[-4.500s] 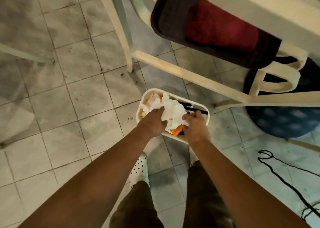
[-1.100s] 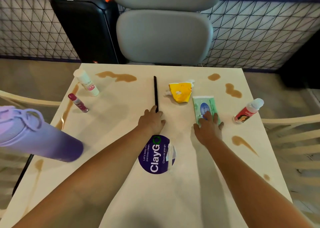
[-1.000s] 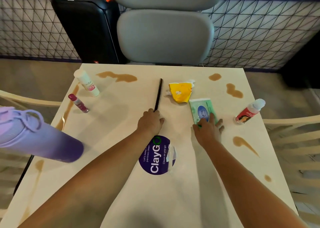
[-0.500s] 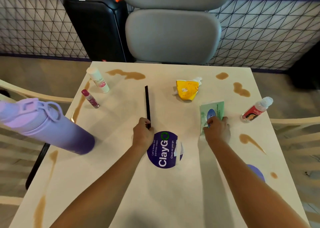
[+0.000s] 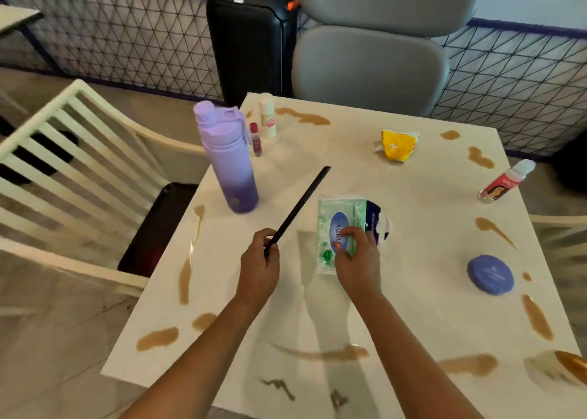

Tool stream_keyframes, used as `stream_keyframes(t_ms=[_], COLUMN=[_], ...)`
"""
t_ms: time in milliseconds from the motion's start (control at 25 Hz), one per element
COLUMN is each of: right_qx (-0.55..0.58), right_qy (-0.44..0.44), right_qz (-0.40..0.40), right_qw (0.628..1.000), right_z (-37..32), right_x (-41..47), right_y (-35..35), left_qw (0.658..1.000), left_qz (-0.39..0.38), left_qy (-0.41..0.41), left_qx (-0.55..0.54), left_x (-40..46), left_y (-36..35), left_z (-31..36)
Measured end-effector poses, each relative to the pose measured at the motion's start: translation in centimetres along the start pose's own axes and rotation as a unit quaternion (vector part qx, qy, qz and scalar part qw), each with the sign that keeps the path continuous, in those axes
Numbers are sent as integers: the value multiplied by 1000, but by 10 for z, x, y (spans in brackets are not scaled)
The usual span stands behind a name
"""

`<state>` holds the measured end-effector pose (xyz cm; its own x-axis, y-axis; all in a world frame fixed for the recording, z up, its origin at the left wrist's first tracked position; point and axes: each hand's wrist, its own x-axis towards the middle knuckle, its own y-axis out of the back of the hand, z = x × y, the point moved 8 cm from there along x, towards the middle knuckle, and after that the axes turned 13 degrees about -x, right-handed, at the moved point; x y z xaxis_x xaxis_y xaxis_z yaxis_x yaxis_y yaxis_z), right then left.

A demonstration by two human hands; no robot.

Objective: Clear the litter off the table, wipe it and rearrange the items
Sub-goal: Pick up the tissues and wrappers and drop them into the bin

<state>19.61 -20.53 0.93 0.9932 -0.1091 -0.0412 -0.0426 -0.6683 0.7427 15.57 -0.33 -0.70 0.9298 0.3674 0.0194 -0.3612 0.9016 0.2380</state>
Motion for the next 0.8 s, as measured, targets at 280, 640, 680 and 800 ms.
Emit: stream_keyframes(t_ms=[280,640,680,800], right_qx=[-10,-62,-71,-80], right_qy=[140,241,247,228], right_qz=[-89,-296,-324,-391], right_qw=[986,922,910,888], right_z=[-126,-222,-226,-229], right_x=[-157,-288,-299,-315], right_y=[-79,-229,-248,-300], left_qw=[979,884,874,851], left_qz=[181,363,368,354], left_qy=[74,293,318,388], left_qx=[-52,6,-1,-6], left_x=[-139,-287,-296,-309], left_y=[221,389,397,414], left_z=[-69,-210,-223,-246])
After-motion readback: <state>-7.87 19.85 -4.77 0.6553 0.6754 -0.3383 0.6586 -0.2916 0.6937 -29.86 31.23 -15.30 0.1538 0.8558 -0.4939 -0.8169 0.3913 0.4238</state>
